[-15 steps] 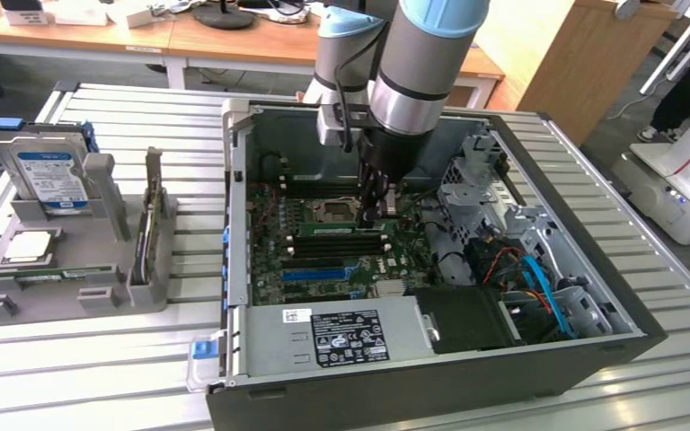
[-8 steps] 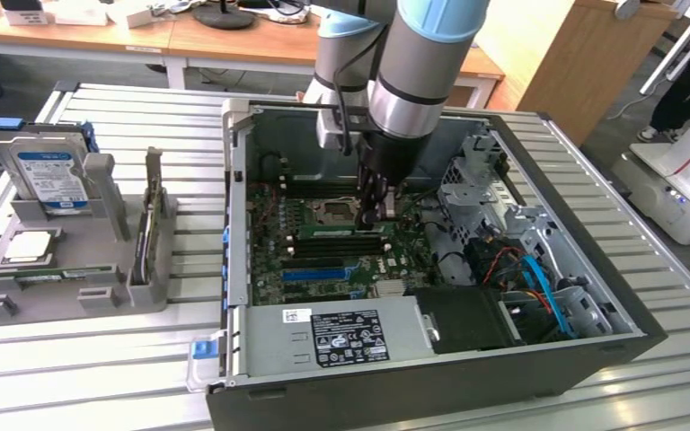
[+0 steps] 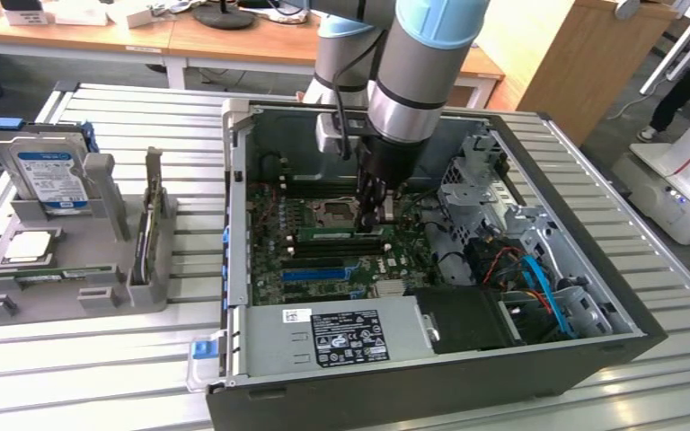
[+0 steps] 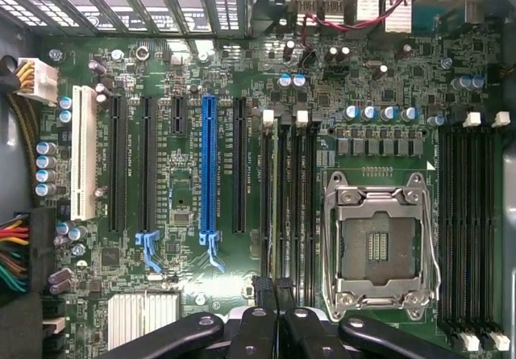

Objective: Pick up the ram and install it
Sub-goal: 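Insert the ram into the slot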

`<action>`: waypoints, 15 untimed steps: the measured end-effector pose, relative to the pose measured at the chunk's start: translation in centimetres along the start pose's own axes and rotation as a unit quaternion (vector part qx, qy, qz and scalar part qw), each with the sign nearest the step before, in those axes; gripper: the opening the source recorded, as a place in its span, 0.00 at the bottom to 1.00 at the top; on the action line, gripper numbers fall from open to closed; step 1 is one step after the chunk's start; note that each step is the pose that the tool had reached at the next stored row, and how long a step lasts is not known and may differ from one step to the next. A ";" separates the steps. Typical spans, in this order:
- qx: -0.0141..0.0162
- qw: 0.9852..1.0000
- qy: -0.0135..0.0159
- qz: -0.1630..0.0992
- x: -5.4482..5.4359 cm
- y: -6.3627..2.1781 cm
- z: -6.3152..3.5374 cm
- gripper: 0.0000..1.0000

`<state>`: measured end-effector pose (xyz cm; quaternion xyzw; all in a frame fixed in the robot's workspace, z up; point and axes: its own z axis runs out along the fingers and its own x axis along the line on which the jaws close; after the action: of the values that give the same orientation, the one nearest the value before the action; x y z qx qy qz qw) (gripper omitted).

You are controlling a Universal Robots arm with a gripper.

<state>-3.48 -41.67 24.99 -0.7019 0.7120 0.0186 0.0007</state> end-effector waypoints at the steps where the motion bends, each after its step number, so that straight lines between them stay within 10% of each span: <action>1: 0.000 1.000 0.000 0.000 0.0 0.00 0.00 0.12; 15: 0.000 1.000 0.000 0.000 0.0 0.11 0.24 0.12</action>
<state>-3.59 -41.67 24.75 -0.7019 0.7120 0.0187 0.0008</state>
